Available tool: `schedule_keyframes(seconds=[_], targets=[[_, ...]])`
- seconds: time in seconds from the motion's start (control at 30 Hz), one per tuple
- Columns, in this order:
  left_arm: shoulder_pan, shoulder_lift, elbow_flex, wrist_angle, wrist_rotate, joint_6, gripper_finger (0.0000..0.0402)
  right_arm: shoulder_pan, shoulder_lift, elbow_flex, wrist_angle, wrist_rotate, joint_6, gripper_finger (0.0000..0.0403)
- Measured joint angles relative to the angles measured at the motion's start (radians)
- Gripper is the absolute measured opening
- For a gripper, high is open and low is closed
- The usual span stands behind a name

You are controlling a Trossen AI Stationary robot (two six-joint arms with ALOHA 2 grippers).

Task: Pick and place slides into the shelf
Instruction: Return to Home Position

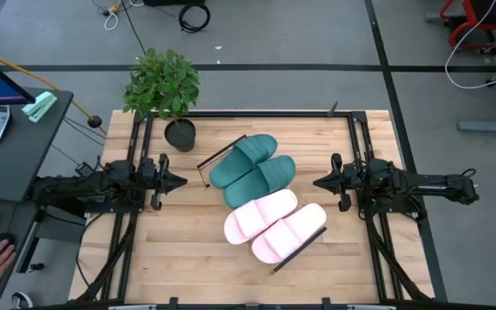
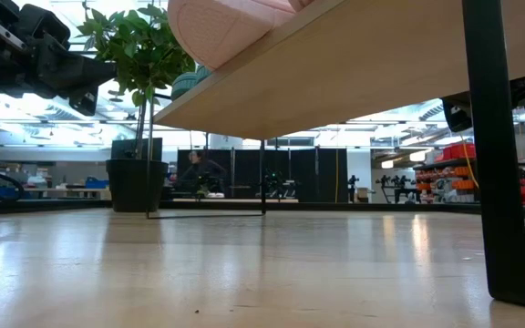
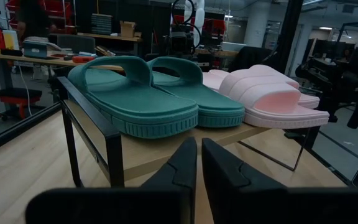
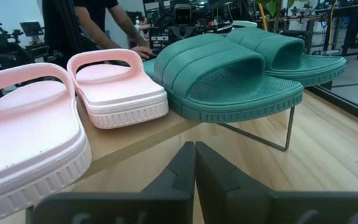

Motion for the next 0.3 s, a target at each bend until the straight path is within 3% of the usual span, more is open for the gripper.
schedule_keyframes(seconds=[0.3], targets=[[0.0, 0.0, 0.0, 0.0, 0.0, 0.0, 0.0022, 0.0, 0.0, 0.0, 0.0, 0.0, 0.0, 0.0018]])
